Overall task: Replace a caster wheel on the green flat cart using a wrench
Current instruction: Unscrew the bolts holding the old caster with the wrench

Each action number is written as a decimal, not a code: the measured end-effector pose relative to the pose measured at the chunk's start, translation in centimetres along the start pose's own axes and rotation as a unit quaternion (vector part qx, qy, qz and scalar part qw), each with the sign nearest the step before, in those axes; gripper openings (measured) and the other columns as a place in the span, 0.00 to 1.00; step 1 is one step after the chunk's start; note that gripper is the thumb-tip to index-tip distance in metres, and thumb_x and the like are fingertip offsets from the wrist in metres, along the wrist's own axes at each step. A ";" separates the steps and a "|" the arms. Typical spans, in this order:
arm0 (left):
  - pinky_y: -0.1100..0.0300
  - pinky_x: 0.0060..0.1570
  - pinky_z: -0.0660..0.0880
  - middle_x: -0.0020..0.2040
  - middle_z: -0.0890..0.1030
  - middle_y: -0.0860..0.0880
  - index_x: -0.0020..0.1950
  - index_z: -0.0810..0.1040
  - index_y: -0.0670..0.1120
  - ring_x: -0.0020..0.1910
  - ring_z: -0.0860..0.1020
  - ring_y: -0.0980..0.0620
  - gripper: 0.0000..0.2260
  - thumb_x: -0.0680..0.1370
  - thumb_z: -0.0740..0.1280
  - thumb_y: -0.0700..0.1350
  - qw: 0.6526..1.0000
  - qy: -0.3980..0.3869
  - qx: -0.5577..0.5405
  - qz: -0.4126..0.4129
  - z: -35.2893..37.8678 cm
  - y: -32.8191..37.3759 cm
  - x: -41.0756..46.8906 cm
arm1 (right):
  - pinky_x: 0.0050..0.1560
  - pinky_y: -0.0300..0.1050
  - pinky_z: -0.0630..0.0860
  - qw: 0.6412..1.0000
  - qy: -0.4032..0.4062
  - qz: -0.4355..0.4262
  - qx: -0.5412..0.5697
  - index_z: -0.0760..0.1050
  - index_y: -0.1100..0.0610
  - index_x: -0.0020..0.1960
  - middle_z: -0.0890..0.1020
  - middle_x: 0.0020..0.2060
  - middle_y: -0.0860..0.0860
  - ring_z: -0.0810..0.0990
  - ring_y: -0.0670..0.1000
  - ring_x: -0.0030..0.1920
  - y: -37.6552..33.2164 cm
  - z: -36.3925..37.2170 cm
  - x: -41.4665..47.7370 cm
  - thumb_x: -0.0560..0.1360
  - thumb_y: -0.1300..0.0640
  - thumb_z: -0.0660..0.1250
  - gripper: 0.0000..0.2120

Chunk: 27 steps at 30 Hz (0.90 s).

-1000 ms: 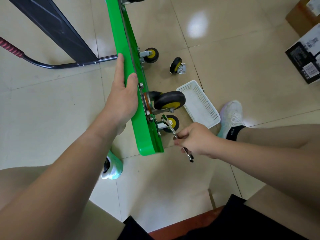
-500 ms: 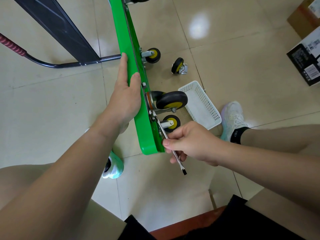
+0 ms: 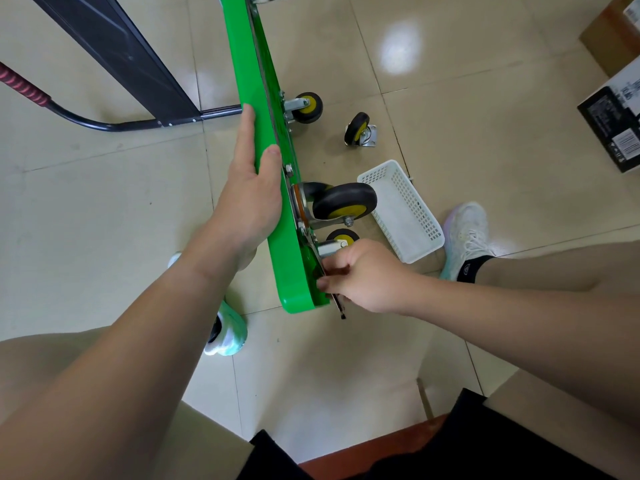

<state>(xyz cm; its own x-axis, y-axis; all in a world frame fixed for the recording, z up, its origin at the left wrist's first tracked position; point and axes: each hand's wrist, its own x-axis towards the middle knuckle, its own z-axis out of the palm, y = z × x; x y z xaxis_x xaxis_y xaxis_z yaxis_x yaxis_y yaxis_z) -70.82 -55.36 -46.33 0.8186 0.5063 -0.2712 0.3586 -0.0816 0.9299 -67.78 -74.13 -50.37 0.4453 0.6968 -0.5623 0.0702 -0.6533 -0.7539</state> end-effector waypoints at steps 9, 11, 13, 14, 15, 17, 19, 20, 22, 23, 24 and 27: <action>0.51 0.75 0.69 0.79 0.66 0.62 0.83 0.46 0.66 0.73 0.71 0.58 0.28 0.85 0.54 0.53 1.000 -0.004 -0.002 0.001 0.0 0.0 0.0 | 0.55 0.43 0.77 0.999 0.032 -0.014 -0.001 0.86 0.50 0.52 0.87 0.44 0.46 0.83 0.48 0.48 1.4 0.5 1.7 0.75 0.55 0.74 0.07; 0.50 0.76 0.67 0.79 0.65 0.62 0.83 0.46 0.65 0.75 0.70 0.57 0.29 0.85 0.53 0.53 1.000 -0.004 -0.001 0.006 0.0 0.0 0.0 | 0.49 0.40 0.74 0.999 0.028 -0.010 -0.025 0.86 0.49 0.51 0.84 0.39 0.41 0.80 0.43 0.44 1.7 0.3 0.7 0.75 0.54 0.74 0.05; 0.51 0.75 0.68 0.80 0.64 0.61 0.83 0.46 0.65 0.74 0.70 0.57 0.28 0.85 0.53 0.53 1.000 -0.006 -0.003 0.004 0.1 0.0 0.0 | 0.45 0.42 0.74 0.999 0.027 0.002 -0.046 0.86 0.50 0.48 0.83 0.35 0.43 0.79 0.43 0.40 2.0 0.1 -0.6 0.75 0.54 0.74 0.03; 0.51 0.75 0.69 0.80 0.64 0.61 0.83 0.46 0.65 0.74 0.70 0.57 0.28 0.85 0.53 0.53 1.000 -0.007 -0.003 0.003 0.1 0.0 0.0 | 0.45 0.43 0.76 0.999 0.028 0.009 -0.043 0.86 0.50 0.46 0.84 0.35 0.46 0.81 0.46 0.40 2.0 0.0 -1.2 0.75 0.54 0.74 0.02; 0.51 0.75 0.69 0.80 0.64 0.61 0.83 0.46 0.65 0.74 0.71 0.58 0.29 0.84 0.53 0.53 1.000 -0.007 -0.003 0.004 0.1 0.0 0.0 | 0.44 0.43 0.77 0.999 0.027 0.016 -0.026 0.86 0.51 0.45 0.85 0.36 0.48 0.82 0.47 0.39 1.8 -0.1 -1.7 0.75 0.54 0.74 0.02; 0.51 0.75 0.68 0.79 0.65 0.62 0.83 0.47 0.65 0.74 0.71 0.58 0.30 0.83 0.54 0.55 1.000 -0.002 0.000 0.005 0.0 -0.1 0.0 | 0.39 0.41 0.79 0.998 0.013 0.032 0.051 0.86 0.54 0.44 0.85 0.35 0.50 0.84 0.46 0.35 1.4 -0.2 -2.5 0.76 0.57 0.74 0.03; 0.51 0.75 0.68 0.79 0.66 0.63 0.83 0.47 0.65 0.73 0.72 0.58 0.30 0.83 0.54 0.54 1.000 0.000 -0.001 0.004 0.1 0.0 -0.1 | 0.35 0.40 0.78 0.992 -0.009 0.047 0.119 0.86 0.59 0.46 0.84 0.35 0.52 0.86 0.50 0.36 0.7 -0.6 -3.1 0.77 0.60 0.73 0.04; 0.52 0.75 0.69 0.78 0.66 0.63 0.83 0.47 0.65 0.72 0.73 0.60 0.29 0.84 0.54 0.53 1.000 0.001 -0.002 0.004 0.1 0.1 -0.1 | 0.35 0.40 0.78 0.989 -0.018 0.050 0.135 0.85 0.61 0.46 0.84 0.35 0.54 0.87 0.54 0.38 0.4 -0.8 -3.4 0.77 0.60 0.72 0.05; 0.53 0.75 0.69 0.77 0.67 0.63 0.84 0.47 0.64 0.69 0.74 0.62 0.28 0.86 0.53 0.51 1.000 0.002 -0.001 0.004 0.2 0.2 -0.1 | 0.34 0.41 0.77 0.986 -0.029 0.051 0.156 0.84 0.63 0.46 0.84 0.36 0.55 0.87 0.58 0.40 -0.5 -1.1 -3.8 0.77 0.59 0.72 0.07; 0.53 0.75 0.69 0.77 0.67 0.63 0.84 0.47 0.65 0.69 0.74 0.61 0.28 0.86 0.53 0.51 1.000 0.002 0.000 0.005 0.2 0.2 -0.1 | 0.34 0.41 0.77 0.984 -0.033 0.052 0.164 0.84 0.62 0.46 0.84 0.36 0.55 0.87 0.59 0.41 -1.0 -1.3 -4.0 0.77 0.59 0.72 0.06; 0.52 0.74 0.69 0.77 0.67 0.63 0.83 0.47 0.65 0.69 0.75 0.61 0.28 0.86 0.53 0.52 1.000 0.003 0.000 0.005 0.2 0.2 -0.1 | 0.33 0.41 0.76 0.983 -0.035 0.054 0.172 0.84 0.61 0.45 0.84 0.36 0.54 0.87 0.59 0.41 -1.4 -1.4 -4.1 0.77 0.59 0.72 0.06; 0.51 0.75 0.69 0.78 0.67 0.62 0.83 0.46 0.65 0.71 0.74 0.59 0.29 0.85 0.53 0.53 1.000 0.002 -0.002 0.004 0.2 0.1 0.0 | 0.34 0.43 0.77 0.981 -0.042 0.066 0.180 0.84 0.64 0.45 0.85 0.36 0.56 0.87 0.61 0.41 -2.3 -1.6 -4.1 0.77 0.58 0.72 0.09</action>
<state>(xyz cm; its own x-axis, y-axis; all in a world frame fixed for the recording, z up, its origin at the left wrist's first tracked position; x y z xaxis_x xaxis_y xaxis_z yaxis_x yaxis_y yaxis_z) -70.68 -55.54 -46.32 0.8202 0.5083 -0.2626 0.3497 -0.0822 0.9332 -68.34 -76.00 -45.81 0.3526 0.6458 -0.6772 -0.3093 -0.6026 -0.7357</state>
